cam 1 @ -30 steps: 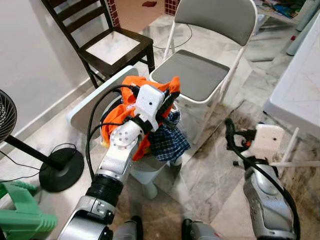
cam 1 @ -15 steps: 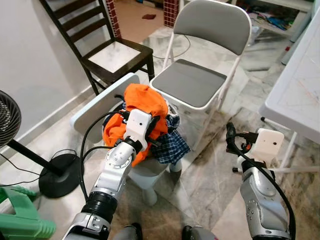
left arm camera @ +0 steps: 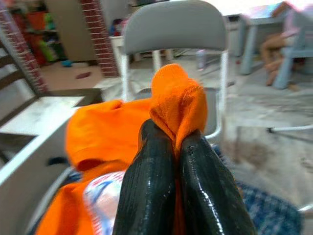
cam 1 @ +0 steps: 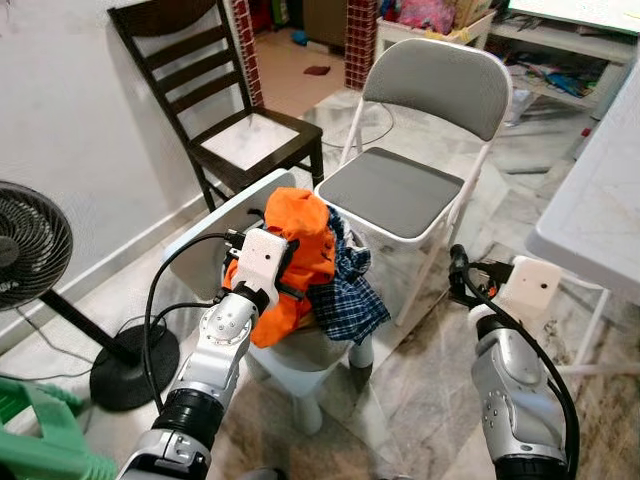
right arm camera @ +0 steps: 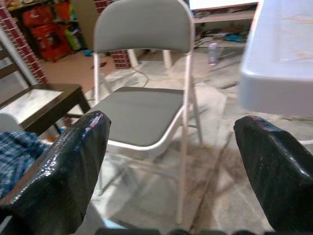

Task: Hang hanger

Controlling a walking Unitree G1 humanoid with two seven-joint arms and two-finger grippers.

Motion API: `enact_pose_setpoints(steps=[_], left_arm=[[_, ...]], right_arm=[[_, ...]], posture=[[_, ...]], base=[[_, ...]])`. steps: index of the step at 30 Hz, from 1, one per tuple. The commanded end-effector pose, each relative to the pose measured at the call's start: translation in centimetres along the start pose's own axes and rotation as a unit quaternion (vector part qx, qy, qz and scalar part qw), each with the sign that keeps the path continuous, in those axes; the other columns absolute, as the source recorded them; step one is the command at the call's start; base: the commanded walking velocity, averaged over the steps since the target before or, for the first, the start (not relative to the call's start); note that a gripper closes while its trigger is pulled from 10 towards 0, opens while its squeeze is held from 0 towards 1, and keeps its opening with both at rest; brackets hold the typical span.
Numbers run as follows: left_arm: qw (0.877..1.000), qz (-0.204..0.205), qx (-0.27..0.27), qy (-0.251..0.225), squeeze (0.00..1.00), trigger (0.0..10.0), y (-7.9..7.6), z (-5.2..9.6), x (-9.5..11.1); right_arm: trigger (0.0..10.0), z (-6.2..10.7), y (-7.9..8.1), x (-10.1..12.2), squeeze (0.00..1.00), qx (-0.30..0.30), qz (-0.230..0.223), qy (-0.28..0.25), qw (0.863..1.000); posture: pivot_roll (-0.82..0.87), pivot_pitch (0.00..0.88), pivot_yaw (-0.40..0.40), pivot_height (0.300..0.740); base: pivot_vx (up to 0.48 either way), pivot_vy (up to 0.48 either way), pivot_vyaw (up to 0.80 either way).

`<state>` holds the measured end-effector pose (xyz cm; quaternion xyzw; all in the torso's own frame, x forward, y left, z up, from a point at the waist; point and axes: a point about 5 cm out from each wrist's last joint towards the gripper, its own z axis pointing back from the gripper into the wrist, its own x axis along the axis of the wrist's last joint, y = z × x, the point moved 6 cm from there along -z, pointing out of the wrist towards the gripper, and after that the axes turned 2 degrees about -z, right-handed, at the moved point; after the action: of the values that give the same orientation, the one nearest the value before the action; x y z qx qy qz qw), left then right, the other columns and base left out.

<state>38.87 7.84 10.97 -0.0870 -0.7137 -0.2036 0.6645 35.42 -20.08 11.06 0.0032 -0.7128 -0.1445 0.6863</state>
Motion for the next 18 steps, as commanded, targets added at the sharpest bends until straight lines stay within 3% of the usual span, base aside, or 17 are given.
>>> enact_pose_setpoints(steps=[1, 18], left_arm=[[1.000, 0.022, 0.002, 0.016, 0.00, 10.0, 0.22, 0.44, -1.02], [0.998, 0.056, -0.023, -0.001, 0.00, 10.0, -0.58, 0.46, -0.40]], right_arm=[[10.0, 0.07, 0.17, -0.44, 0.00, 0.006, 0.000, 0.007, 1.000], [10.0, -0.11, 0.44, -0.23, 0.00, 0.018, 0.013, 0.004, 1.000]], posture=[[0.03, 0.082, 0.038, 0.740], [0.02, 0.096, 0.028, 0.740]], base=[[0.000, 0.000, -0.80], [0.000, -0.015, -0.80]])
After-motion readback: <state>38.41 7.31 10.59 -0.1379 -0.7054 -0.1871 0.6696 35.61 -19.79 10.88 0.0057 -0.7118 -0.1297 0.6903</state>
